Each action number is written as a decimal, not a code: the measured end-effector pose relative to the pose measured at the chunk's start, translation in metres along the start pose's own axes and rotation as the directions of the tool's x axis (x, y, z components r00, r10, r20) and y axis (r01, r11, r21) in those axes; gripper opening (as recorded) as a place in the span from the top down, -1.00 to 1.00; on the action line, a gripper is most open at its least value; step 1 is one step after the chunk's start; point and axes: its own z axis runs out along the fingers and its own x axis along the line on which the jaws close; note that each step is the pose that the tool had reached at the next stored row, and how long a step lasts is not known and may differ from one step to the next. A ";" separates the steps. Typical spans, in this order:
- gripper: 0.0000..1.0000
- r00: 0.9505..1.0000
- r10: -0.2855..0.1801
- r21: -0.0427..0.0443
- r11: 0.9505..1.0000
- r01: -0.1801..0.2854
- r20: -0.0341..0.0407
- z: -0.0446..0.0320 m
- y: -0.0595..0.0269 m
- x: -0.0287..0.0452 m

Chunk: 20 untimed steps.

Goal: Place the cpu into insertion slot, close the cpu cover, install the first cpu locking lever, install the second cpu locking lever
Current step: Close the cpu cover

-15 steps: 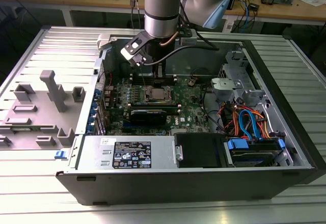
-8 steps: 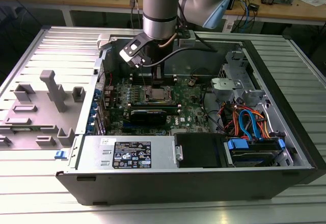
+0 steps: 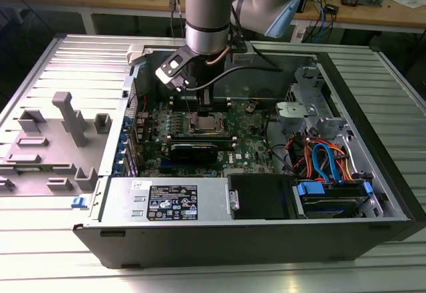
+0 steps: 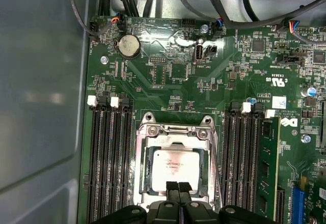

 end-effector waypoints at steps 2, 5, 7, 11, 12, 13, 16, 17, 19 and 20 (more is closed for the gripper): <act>0.79 1.000 -0.001 0.000 1.000 0.001 0.000 0.0020 -0.0007 0.0001; 0.79 1.000 -0.003 0.000 1.000 0.003 0.000 0.0052 -0.0037 0.0002; 0.79 1.000 -0.006 0.000 1.000 0.006 -0.001 0.0080 -0.0070 0.0004; 0.79 1.000 -0.012 0.000 1.000 0.012 -0.002 0.0135 -0.0116 0.0007; 0.79 1.000 -0.013 0.000 1.000 0.013 -0.002 0.0152 -0.0118 0.0007; 0.79 1.000 -0.014 0.000 1.000 0.014 -0.002 0.0173 -0.0119 0.0007; 0.79 1.000 -0.016 0.000 1.000 0.016 -0.002 0.0228 -0.0123 0.0007; 0.79 1.000 -0.017 0.000 1.000 0.017 -0.002 0.0229 -0.0123 0.0007; 0.79 1.000 -0.017 -0.001 1.000 0.017 -0.002 0.0211 -0.0123 0.0007; 0.79 1.000 -0.017 -0.002 1.000 0.017 -0.002 0.0188 -0.0123 0.0007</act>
